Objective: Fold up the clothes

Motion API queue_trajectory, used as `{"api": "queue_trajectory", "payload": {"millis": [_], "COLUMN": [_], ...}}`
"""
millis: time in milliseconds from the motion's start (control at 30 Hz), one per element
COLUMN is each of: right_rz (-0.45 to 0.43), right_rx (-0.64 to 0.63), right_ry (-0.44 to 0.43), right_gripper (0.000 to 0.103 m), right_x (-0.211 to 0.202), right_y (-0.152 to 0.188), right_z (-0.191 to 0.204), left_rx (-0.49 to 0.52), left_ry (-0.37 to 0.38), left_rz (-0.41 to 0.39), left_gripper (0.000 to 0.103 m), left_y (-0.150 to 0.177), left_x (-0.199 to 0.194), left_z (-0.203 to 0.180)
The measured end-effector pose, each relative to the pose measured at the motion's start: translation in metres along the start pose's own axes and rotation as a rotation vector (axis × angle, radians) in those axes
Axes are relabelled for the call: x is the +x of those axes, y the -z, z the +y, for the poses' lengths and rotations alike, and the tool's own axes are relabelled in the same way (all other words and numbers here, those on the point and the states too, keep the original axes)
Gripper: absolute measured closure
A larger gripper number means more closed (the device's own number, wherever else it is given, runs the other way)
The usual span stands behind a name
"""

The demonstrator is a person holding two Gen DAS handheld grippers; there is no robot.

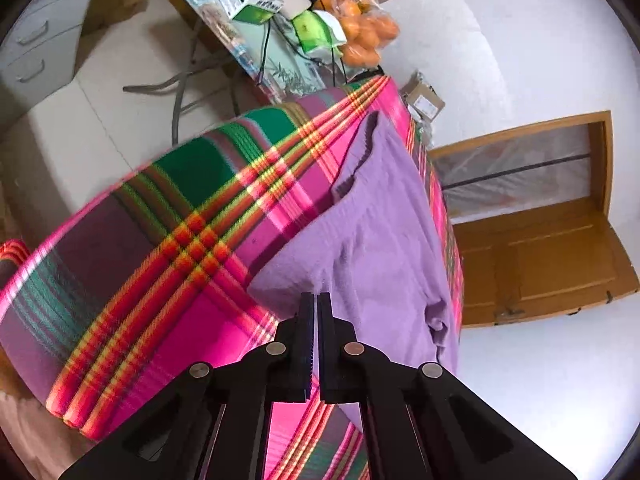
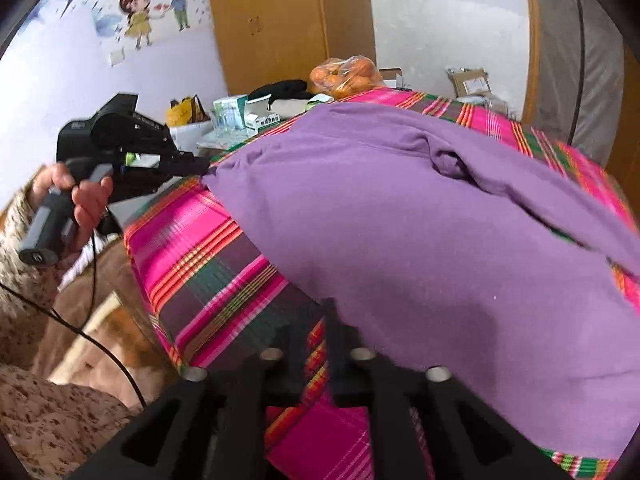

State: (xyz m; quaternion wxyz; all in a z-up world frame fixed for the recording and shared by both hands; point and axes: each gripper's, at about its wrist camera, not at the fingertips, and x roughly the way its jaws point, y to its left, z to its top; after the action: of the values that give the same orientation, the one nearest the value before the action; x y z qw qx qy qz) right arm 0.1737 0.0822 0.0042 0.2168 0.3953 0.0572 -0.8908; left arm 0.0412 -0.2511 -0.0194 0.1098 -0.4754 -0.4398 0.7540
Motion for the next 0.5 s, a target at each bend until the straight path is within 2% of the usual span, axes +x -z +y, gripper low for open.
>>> {"api": "queue_trajectory", "payload": {"millis": [33,67,167,267,300,367,500], "right_rz": [0.001,0.002,0.014,0.043,0.046,0.036,0.026], "right_rx": [-0.019,-0.037,-0.083,-0.091,-0.093,-0.096,-0.071], "right_ry": [0.018,0.037,0.089,0.102,0.108,0.119,0.11], "right_gripper": [0.06,0.06,0.059,0.059,0.059,0.059,0.061], "right_x": [0.001,0.003,0.009,0.021,0.024,0.029,0.036], "right_y": [0.0,0.0,0.001,0.0,0.0,-0.001,-0.007], "right_z": [0.003,0.005,0.009,0.008,0.007,0.005,0.001], "left_rx": [0.0,0.003,0.008,0.002,-0.007,-0.033,-0.087], "left_ry": [0.0,-0.003,-0.008,-0.023,-0.035,-0.031,-0.021], "left_rz": [0.007,0.012,0.039,0.055,0.062,0.063,0.045], "left_gripper": [0.099,0.095,0.086,0.08,0.073,0.067,0.066], "left_y": [0.001,0.002,0.005,0.01,0.01,0.01,0.002], "left_x": [0.001,0.002,0.005,0.008,0.009,0.008,0.01], "left_z": [0.0,0.0,-0.001,0.0,0.002,0.006,0.008]}}
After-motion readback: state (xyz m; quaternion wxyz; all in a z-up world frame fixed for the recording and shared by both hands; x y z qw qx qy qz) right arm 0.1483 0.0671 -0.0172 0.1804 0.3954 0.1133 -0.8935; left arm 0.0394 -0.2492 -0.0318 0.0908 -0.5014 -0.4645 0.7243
